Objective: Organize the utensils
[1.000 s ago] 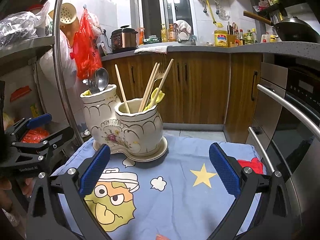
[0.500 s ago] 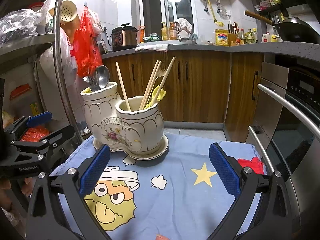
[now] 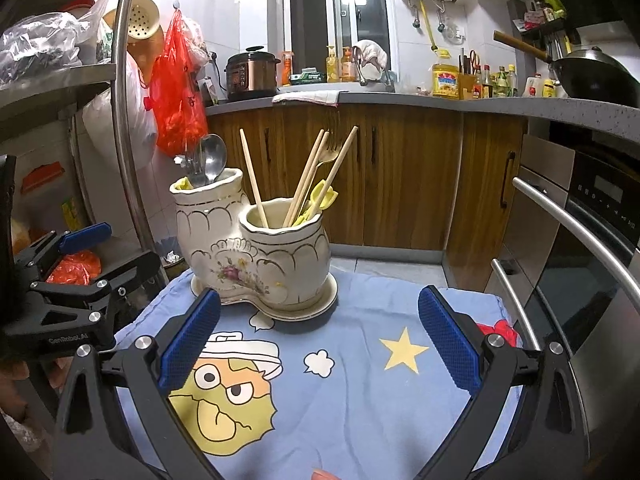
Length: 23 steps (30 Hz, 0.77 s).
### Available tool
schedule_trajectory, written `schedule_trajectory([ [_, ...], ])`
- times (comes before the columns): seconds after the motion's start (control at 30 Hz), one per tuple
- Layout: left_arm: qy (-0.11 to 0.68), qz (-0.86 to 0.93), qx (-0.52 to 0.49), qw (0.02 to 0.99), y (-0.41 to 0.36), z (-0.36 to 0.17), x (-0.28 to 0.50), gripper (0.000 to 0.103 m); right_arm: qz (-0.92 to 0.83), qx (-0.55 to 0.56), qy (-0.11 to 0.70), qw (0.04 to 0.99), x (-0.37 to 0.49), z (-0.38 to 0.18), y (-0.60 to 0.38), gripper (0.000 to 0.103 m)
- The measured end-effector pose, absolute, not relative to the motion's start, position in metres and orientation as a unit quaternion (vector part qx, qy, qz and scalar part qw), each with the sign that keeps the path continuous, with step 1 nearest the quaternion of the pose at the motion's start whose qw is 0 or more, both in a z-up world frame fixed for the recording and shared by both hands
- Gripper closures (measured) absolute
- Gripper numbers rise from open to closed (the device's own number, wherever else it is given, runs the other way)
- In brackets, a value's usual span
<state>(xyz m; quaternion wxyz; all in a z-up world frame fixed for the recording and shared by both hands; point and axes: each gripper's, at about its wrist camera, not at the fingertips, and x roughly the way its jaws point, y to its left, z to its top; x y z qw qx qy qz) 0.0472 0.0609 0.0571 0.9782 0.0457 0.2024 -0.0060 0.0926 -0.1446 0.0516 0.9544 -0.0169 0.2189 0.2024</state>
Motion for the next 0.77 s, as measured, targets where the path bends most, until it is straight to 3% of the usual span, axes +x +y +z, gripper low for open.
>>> schedule_trajectory([
  [0.77, 0.209, -0.012, 0.051, 0.976, 0.0627, 0.0550, 0.0478, 0.006, 0.203, -0.016, 0.227, 0.952, 0.0948, 0.0485, -0.1440, 0.005],
])
